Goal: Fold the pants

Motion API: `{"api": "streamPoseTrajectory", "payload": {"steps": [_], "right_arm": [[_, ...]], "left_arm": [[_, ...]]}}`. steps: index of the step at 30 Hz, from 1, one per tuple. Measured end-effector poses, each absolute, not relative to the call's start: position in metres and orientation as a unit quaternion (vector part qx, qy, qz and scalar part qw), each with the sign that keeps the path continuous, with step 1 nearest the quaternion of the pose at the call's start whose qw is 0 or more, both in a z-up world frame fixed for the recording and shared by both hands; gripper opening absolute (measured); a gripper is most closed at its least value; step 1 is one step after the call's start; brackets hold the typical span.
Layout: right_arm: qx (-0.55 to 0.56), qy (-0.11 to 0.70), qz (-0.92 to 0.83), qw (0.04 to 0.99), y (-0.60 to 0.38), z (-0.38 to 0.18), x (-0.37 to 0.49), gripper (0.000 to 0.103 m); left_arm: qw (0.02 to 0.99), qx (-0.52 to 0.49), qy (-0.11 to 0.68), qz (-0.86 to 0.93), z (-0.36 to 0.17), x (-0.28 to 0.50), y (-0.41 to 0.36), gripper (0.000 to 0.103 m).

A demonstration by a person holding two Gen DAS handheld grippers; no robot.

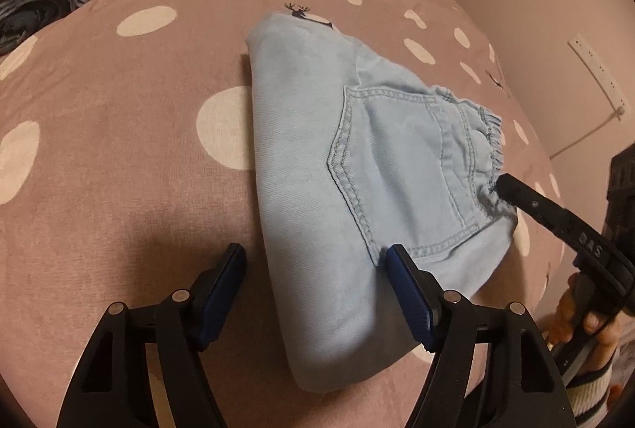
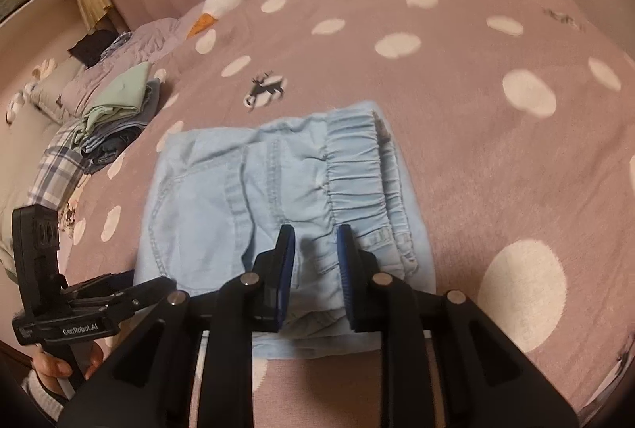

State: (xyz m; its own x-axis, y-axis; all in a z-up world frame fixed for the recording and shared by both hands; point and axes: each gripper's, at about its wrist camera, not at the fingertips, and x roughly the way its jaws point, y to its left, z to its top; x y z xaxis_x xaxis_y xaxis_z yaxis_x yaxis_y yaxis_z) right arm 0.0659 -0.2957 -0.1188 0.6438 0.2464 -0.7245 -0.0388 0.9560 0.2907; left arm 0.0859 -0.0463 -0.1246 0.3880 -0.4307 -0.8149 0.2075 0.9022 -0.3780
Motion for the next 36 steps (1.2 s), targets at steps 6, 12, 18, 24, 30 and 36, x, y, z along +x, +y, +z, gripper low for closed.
{"api": "streamPoseTrajectory", "payload": {"steps": [6, 12, 18, 24, 30, 36], "right_arm": [[0.105, 0.402, 0.161, 0.895, -0.259, -0.113, 0.057, 0.026], [0.064, 0.400, 0.222, 0.887, -0.218, -0.116, 0.050, 0.026], [0.040, 0.415, 0.256, 0.872, -0.188, -0.127, 0.052, 0.026], [0.004, 0.448, 0.259, 0.855, -0.171, -0.146, 0.056, 0.024], [0.000, 0.460, 0.264, 0.848, -0.169, -0.150, 0.059, 0.024], [0.001, 0.461, 0.267, 0.846, -0.167, -0.151, 0.058, 0.024]], "left_arm": [[0.846, -0.123, 0.488, -0.175, -0.110, 0.088, -0.031, 0.074], [0.861, -0.096, 0.474, -0.157, -0.100, 0.099, -0.031, 0.074], [0.865, -0.082, 0.470, -0.158, -0.101, 0.108, -0.036, 0.074], [0.860, -0.063, 0.478, -0.166, -0.110, 0.121, -0.045, 0.055], [0.858, -0.041, 0.483, -0.172, -0.122, 0.130, -0.055, 0.043], [0.849, -0.074, 0.491, -0.179, -0.126, 0.141, -0.049, 0.043]]}}
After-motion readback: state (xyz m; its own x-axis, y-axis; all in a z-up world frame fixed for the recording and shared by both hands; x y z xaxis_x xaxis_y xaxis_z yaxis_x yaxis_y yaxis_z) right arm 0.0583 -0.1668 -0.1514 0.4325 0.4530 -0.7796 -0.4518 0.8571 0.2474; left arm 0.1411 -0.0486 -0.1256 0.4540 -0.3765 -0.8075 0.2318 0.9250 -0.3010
